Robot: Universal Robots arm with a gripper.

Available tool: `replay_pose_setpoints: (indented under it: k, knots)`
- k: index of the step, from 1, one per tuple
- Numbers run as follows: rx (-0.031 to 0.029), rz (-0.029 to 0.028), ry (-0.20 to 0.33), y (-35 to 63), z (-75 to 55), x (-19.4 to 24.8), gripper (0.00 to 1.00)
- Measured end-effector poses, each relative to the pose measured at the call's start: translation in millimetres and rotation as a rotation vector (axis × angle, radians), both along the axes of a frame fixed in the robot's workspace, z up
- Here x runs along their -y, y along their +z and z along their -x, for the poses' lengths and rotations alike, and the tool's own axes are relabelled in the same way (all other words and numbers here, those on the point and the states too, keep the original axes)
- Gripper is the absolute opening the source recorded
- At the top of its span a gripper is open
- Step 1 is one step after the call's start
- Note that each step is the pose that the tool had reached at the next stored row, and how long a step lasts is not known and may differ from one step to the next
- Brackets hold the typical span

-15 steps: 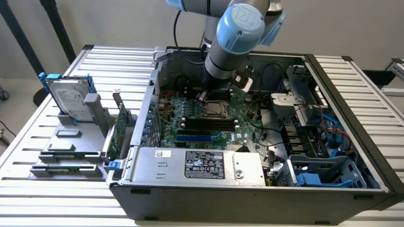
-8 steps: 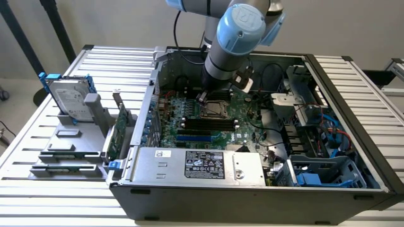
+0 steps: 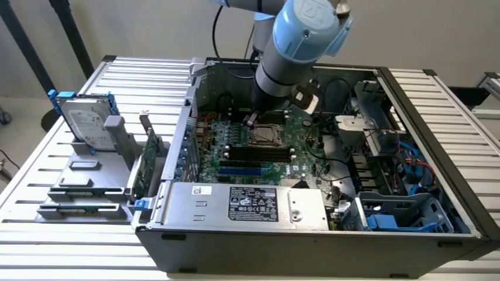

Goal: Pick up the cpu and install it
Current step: 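Install the second cpu locking lever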

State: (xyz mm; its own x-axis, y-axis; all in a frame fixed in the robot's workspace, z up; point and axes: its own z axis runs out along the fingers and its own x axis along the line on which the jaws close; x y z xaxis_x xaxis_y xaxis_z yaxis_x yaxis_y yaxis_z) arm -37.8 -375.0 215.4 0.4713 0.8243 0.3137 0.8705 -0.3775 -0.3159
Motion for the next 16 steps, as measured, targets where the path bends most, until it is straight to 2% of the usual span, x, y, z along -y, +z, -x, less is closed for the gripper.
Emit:
replay_pose_setpoints:
  k: [3, 10, 14, 16]
  knots:
    - [-0.0046, 0.0001, 0.000, 6.1, -0.1, 11.5, 0.11]
    - [-0.0127, 0.0001, -0.001, 12.7, -0.1, 41.3, 0.11]
    - [-0.0224, 0.0000, -0.005, 24.6, -0.3, 49.5, 0.11]
    - [-0.0277, 0.0000, -0.007, 27.8, -0.4, 55.1, 0.11]
